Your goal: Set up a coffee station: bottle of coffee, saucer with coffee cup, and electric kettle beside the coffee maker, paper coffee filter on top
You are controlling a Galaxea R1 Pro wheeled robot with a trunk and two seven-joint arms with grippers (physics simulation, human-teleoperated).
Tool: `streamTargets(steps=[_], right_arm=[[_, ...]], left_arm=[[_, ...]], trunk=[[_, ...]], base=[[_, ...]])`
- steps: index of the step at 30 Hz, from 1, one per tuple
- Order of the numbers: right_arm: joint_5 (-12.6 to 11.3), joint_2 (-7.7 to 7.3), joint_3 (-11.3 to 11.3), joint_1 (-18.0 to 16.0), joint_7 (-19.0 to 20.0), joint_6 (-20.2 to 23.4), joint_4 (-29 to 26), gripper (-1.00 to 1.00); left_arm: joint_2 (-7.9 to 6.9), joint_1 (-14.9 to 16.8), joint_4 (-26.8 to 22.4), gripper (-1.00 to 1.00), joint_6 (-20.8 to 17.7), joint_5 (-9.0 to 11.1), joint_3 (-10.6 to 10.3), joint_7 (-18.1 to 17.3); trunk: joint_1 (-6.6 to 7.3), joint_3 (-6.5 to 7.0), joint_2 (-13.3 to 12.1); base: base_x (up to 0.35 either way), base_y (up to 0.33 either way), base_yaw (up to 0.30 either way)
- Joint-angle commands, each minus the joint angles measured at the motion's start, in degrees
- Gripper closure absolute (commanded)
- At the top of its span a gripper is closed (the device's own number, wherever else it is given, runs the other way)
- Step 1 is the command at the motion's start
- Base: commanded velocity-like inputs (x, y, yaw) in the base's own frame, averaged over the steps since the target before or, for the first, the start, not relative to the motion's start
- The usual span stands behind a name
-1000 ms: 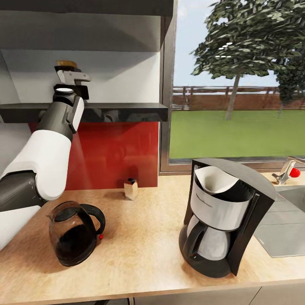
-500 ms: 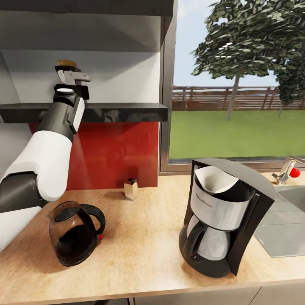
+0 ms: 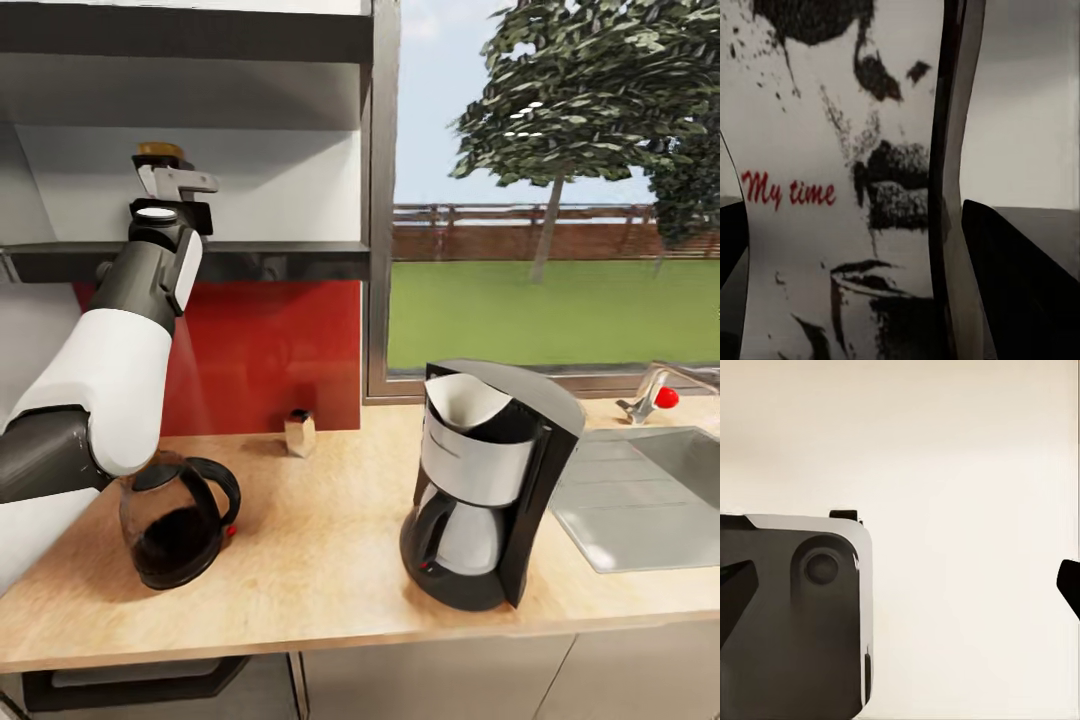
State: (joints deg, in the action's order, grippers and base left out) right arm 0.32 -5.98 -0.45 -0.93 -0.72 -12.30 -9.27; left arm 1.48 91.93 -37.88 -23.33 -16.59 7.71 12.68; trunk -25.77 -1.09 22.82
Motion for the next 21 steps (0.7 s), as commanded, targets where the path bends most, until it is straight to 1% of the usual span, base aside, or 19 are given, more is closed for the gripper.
streamTargets(steps=[1,6,9,13,21], right_arm=[[0.0,0.0,0.0,0.0,-0.1,-0.2,0.0,-1.0],[0.0,0.0,-0.1,0.0,-0.1,-0.1,0.0,-1.0],[0.0,0.0,-0.1,0.0,-0.1,-0.1,0.0,-1.0],[0.0,0.0,-0.1,0.0,-0.1,-0.1,0.0,-1.0],[0.0,0.0,-0.1,0.0,-0.1,-0.2,0.0,-1.0]], left_arm=[[0.09,0.0,0.8,1.0,-0.1,0.3,0.3,-0.1],[0.17,0.1,0.8,1.0,-0.1,0.4,0.3,-0.1],[0.18,0.1,0.8,1.0,-0.1,0.4,0.3,-0.1],[0.19,0.1,0.8,1.0,-0.1,0.4,0.3,-0.1],[0.27,0.1,0.8,1.0,-0.1,0.4,0.6,-0.1]], trunk=[[-0.01,-0.13,0.1],[-0.01,-0.13,0.1],[-0.01,-0.13,0.1],[-0.01,-0.13,0.1],[-0.01,-0.13,0.1]], base=[[-0.266,-0.166,0.0],[-0.243,-0.158,-0.007],[-0.213,-0.136,-0.101],[-0.097,-0.055,-0.217],[-0.013,-0.007,-0.256]])
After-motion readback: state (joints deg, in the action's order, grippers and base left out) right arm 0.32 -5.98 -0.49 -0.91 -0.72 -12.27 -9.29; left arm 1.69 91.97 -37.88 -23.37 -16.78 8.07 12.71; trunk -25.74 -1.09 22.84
